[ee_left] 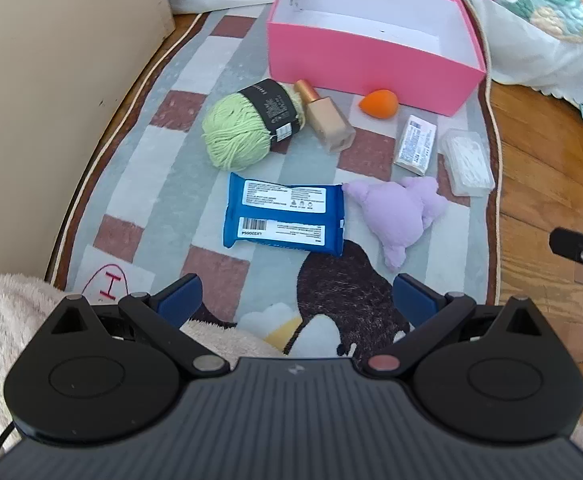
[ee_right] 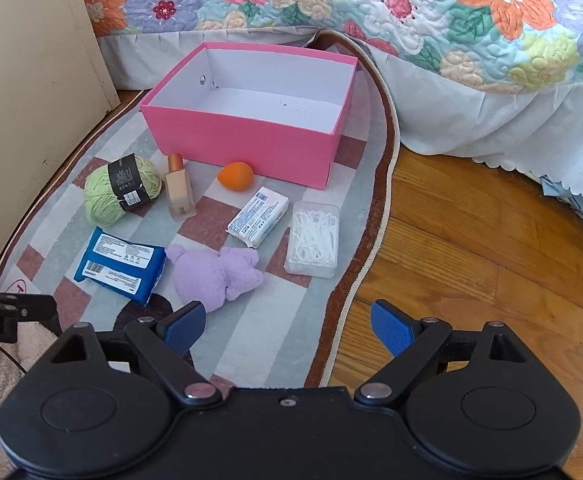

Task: Organize objects
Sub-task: 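Move the left tool toward the lilac plush toy on the rug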

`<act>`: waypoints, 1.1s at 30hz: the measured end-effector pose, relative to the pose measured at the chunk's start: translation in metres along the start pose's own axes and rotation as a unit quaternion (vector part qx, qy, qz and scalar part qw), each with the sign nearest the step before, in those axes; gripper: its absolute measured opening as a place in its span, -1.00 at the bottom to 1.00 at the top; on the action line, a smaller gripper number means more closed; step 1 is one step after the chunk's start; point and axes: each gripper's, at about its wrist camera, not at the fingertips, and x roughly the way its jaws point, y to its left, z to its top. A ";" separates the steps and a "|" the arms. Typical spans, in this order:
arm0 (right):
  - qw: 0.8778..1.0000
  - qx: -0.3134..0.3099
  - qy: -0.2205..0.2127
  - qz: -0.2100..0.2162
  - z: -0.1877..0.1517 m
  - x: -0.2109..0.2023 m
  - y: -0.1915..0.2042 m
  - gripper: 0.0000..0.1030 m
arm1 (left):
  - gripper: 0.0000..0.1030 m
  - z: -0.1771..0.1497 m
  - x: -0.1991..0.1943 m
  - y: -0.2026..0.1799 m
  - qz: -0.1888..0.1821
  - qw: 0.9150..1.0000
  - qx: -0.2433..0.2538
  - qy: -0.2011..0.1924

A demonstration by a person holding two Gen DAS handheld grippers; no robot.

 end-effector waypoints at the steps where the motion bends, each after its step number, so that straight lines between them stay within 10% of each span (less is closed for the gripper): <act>1: 1.000 0.000 0.000 0.001 0.000 0.001 0.000 0.80 | 1.00 0.000 0.000 0.001 -0.001 1.000 -0.005 0.002; 33: 0.999 -0.021 0.024 0.040 -0.009 0.011 0.008 0.80 | 1.00 0.000 -0.005 0.003 -0.019 1.000 -0.015 0.005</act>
